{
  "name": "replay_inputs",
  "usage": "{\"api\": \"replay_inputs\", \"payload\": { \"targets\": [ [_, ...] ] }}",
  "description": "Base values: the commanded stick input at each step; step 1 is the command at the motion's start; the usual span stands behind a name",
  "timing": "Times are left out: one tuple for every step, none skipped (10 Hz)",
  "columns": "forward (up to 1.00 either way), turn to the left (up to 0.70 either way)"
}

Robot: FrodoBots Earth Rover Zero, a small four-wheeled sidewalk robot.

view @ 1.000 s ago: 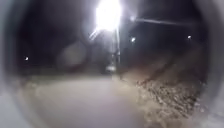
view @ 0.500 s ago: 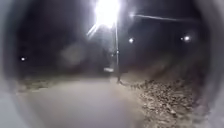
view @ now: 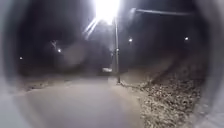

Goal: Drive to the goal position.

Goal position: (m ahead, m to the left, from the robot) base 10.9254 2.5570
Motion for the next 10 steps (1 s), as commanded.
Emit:
{"api": "replay_inputs", "payload": {
  "targets": [
    [1.0, 0.0],
    [1.0, 0.0],
    [1.0, 0.0],
    [1.0, 0.11],
    [1.0, 0.27],
    [1.0, 0.4],
    [1.0, 0.4],
    [1.0, 0.4],
    [1.0, 0.4],
    [1.0, 0.4]
  ]
}}
